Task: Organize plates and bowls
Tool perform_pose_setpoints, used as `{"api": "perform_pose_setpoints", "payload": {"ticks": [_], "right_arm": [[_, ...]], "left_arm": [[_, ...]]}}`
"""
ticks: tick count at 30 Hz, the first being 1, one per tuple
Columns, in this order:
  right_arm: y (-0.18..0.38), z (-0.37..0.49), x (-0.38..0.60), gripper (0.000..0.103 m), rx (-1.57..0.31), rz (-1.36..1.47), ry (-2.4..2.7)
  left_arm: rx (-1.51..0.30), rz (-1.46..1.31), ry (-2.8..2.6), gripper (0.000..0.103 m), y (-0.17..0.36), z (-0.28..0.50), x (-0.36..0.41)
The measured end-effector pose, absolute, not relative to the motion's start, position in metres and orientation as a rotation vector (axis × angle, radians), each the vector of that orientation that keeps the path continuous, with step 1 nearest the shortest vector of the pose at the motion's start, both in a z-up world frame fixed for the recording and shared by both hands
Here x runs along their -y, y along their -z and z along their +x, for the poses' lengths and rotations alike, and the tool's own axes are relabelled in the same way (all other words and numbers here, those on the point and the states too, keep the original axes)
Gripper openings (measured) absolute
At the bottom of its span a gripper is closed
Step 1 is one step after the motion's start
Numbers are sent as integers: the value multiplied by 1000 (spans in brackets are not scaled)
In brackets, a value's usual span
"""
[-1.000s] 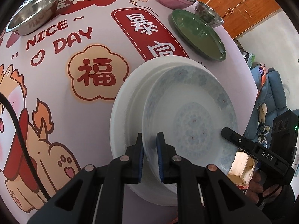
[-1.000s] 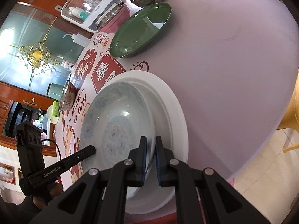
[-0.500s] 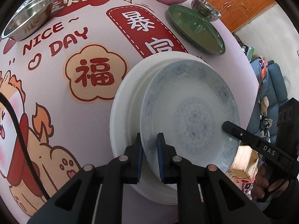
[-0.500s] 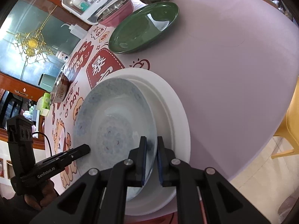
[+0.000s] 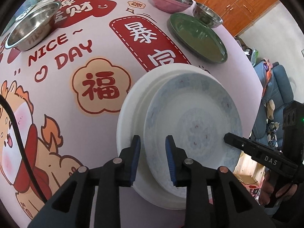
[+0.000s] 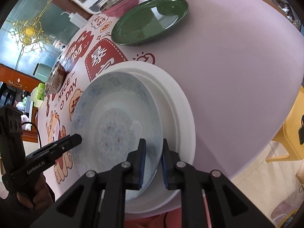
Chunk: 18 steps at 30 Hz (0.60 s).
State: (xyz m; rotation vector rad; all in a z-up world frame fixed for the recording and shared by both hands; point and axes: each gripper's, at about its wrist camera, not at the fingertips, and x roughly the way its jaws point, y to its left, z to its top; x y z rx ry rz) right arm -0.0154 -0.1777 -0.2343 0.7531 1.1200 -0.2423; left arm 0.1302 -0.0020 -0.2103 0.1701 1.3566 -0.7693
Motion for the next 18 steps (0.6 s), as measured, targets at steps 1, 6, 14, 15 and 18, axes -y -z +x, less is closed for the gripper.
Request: {"api": "perform_pose_setpoints", "payload": {"ticks": [1, 6, 14, 15, 18], "right_arm": [[234, -15, 177, 25, -1128, 749, 215], [227, -9, 177, 41, -1193, 679, 100], [212, 7, 201, 44, -1218, 567, -37], [210, 9, 206, 44, -1213, 556, -58], [204, 11, 222, 44, -1198, 531, -101]], "left_arm": [[-1356, 167, 760, 27, 209, 131, 1], [-1355, 109, 691, 29, 202, 135, -2], [-1295, 18, 544, 31, 174, 139, 9], [-1286, 9, 532, 31, 170, 139, 11], [-1259, -20, 492, 33, 158, 139, 21]]}}
